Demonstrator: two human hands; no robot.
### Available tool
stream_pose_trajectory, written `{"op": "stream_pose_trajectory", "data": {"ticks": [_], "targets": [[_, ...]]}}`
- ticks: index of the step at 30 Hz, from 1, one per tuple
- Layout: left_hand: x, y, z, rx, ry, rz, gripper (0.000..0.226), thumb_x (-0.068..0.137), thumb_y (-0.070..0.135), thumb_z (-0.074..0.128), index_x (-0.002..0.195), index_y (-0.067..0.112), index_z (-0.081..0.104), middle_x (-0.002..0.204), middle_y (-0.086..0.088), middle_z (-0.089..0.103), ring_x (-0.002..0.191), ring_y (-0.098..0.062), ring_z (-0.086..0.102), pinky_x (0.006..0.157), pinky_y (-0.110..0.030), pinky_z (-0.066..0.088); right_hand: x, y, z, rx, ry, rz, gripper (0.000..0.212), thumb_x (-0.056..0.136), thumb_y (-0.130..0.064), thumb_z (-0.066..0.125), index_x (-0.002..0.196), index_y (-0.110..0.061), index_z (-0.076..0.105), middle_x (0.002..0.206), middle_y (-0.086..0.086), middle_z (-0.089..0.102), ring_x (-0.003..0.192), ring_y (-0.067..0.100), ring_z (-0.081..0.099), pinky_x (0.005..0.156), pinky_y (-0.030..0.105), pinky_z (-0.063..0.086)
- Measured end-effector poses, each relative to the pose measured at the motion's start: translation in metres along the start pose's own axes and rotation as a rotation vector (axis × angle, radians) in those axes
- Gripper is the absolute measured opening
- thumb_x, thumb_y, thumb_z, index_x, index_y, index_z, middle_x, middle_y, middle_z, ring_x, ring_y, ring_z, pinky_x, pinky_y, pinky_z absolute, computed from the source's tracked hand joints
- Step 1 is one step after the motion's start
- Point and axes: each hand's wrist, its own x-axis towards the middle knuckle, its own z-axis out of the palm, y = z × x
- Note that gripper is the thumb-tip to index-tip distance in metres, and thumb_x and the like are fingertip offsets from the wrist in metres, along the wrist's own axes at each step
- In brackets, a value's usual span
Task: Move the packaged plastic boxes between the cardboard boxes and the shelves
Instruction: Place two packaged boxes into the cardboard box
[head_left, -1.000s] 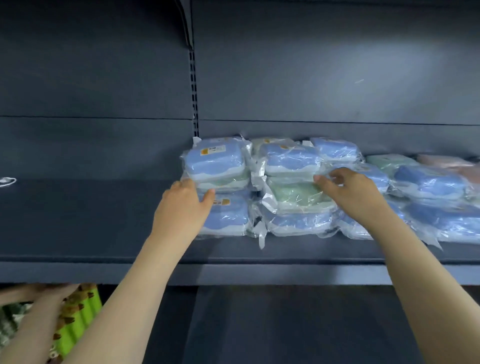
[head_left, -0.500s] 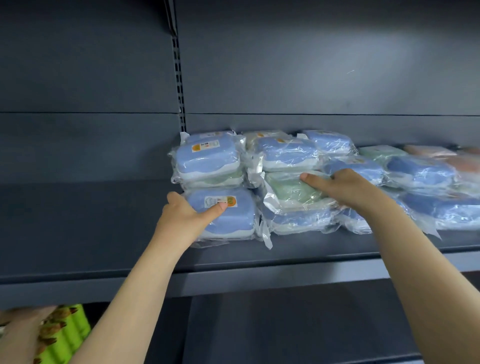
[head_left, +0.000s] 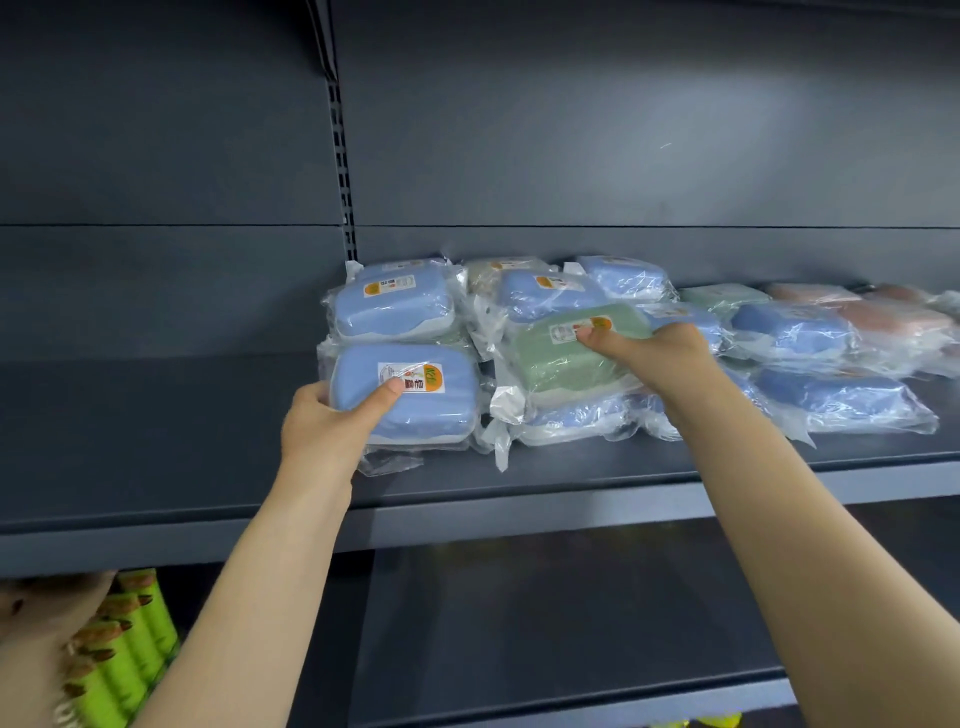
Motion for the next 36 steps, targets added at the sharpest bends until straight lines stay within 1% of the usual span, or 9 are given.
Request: {"op": "stream_pose_trajectory", "data": {"ticks": [3,7,11,14,21,28,30,33,36], "targets": [[-0.011,0.007,-0.001,-0.052,0.019,-0.038,0.059,0.072,0.041,0.078,0.115,0.009,0.053,0.114,-0.004,0.062,0.100,-0.019,0.060,0.075,-0.024,0.042,-0.009,0.007,-0.009,0.130,-0.003,0.032,0.066,0.069,-0.051,0.078,0.107,-0.001,0.055,0.123,0.018,0.056,0.090,0.024,0.054,0.074,0.033,0.043],[-0.045,0.022,-0.003,-0.162,0.018,-0.027,0.045,0.075,0.035,0.077,0.104,0.013,0.051,0.105,-0.003,0.064,0.094,-0.016,0.063,0.077,-0.024,0.046,-0.025,0.020,-0.033,0.284,-0.042,-0.016,0.072,0.074,-0.040,0.078,0.125,0.002,0.049,0.120,0.013,0.058,0.102,0.025,0.057,0.094,0.038,0.046],[-0.102,0.030,0.007,-0.244,0.003,0.010,0.025,0.082,0.025,0.072,0.094,0.015,0.051,0.095,0.000,0.065,0.081,-0.012,0.064,0.070,-0.024,0.049,-0.042,0.041,-0.071,0.491,-0.178,-0.035,0.051,0.063,-0.040,0.084,0.097,-0.012,0.058,0.098,0.002,0.068,0.092,0.018,0.065,0.093,0.036,0.049],[-0.148,0.024,0.020,-0.307,0.032,-0.007,0.037,0.082,0.023,0.072,0.108,0.011,0.049,0.097,-0.001,0.066,0.083,-0.013,0.065,0.067,-0.024,0.048,-0.049,0.070,-0.103,0.555,-0.247,-0.042,0.070,0.051,-0.044,0.088,0.108,-0.011,0.064,0.102,0.004,0.072,0.096,0.023,0.069,0.094,0.042,0.051],[-0.230,-0.010,0.063,-0.382,0.024,-0.118,0.023,0.084,0.019,0.070,0.101,0.007,0.059,0.097,-0.008,0.070,0.077,-0.014,0.071,0.064,-0.023,0.056,-0.075,0.143,-0.159,0.595,-0.336,0.033,0.039,0.075,-0.019,0.078,0.106,0.002,0.066,0.096,0.011,0.072,0.086,0.024,0.070,0.078,0.033,0.056],[-0.291,-0.078,0.074,-0.316,0.059,-0.244,0.036,0.083,0.021,0.070,0.112,0.005,0.056,0.104,-0.010,0.069,0.085,-0.018,0.069,0.059,-0.024,0.055,-0.097,0.223,-0.183,0.516,-0.381,0.143,0.060,0.064,-0.037,0.084,0.113,-0.011,0.061,0.104,0.006,0.072,0.095,0.025,0.069,0.091,0.043,0.053],[-0.303,-0.109,0.074,-0.275,0.058,-0.306,0.041,0.082,0.019,0.070,0.117,0.004,0.053,0.106,-0.012,0.068,0.088,-0.020,0.068,0.062,-0.029,0.056,-0.105,0.254,-0.182,0.429,-0.388,0.164,0.069,0.058,-0.047,0.083,0.112,-0.010,0.061,0.104,0.007,0.071,0.093,0.024,0.069,0.088,0.044,0.054],[-0.317,-0.162,0.072,-0.225,0.022,-0.390,0.050,0.077,0.022,0.074,0.118,0.002,0.053,0.108,-0.014,0.068,0.091,-0.026,0.069,0.071,-0.037,0.059,-0.116,0.301,-0.177,0.331,-0.380,0.232,0.044,0.073,-0.036,0.080,0.102,-0.010,0.059,0.100,0.007,0.069,0.085,0.022,0.068,0.072,0.037,0.055],[-0.322,-0.218,0.073,-0.210,0.016,-0.502,0.047,0.077,0.020,0.074,0.116,0.005,0.053,0.114,-0.016,0.066,0.097,-0.029,0.067,0.087,-0.045,0.054,-0.126,0.357,-0.163,0.252,-0.353,0.343,0.049,0.071,-0.033,0.081,0.108,-0.012,0.055,0.104,0.009,0.065,0.091,0.026,0.066,0.077,0.042,0.056]]}}
